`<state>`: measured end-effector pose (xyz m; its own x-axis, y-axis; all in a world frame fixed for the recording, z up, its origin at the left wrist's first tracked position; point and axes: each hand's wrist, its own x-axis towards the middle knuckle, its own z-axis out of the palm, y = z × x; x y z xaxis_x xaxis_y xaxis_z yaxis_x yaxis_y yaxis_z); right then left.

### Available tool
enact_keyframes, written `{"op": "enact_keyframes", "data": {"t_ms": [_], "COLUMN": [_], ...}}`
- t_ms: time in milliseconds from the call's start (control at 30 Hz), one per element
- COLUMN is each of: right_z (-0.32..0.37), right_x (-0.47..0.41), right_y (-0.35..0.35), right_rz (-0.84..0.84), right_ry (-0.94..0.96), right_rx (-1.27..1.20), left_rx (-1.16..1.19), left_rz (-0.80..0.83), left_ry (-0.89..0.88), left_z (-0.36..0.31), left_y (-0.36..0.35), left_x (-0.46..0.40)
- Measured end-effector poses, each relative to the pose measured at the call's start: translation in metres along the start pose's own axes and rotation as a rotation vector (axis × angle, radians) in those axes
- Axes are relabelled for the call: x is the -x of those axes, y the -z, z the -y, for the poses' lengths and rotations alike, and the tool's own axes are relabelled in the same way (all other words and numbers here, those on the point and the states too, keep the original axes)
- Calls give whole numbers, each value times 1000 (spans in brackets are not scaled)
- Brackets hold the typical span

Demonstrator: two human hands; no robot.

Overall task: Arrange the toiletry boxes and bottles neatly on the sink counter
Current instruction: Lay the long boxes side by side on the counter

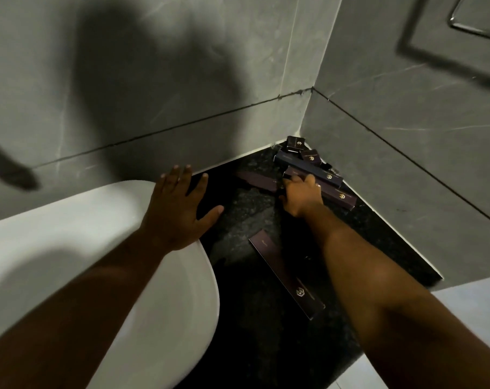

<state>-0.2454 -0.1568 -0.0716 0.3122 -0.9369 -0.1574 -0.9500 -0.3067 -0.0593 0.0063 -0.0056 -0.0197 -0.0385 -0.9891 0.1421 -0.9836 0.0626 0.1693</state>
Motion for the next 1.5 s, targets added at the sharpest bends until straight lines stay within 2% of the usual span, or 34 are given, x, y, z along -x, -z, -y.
{"op": "enact_keyframes", "data": {"t_ms": [133,300,433,533,1500], "right_z": [-9,-38,-54,-58,-53], "right_x": [23,111,184,207,209], "right_y": [-11,-42,-72,-80,-81], "right_rz": [-34,-138,-266,-269,-333], "right_ry": [-3,-182,-254,-291,-300], "right_rx": [-75,-365,-333,-318,-365], "left_rx": [6,3,-12,-35,-47], "left_rz": [-3,0,-1,-14,37], "left_ry": [1,-7,-6,-22,-19], "left_z": [0,1,0,2,1], "left_y": [-1,0,-1,-3,1], "left_x": [0,-1,0,0,-1]}}
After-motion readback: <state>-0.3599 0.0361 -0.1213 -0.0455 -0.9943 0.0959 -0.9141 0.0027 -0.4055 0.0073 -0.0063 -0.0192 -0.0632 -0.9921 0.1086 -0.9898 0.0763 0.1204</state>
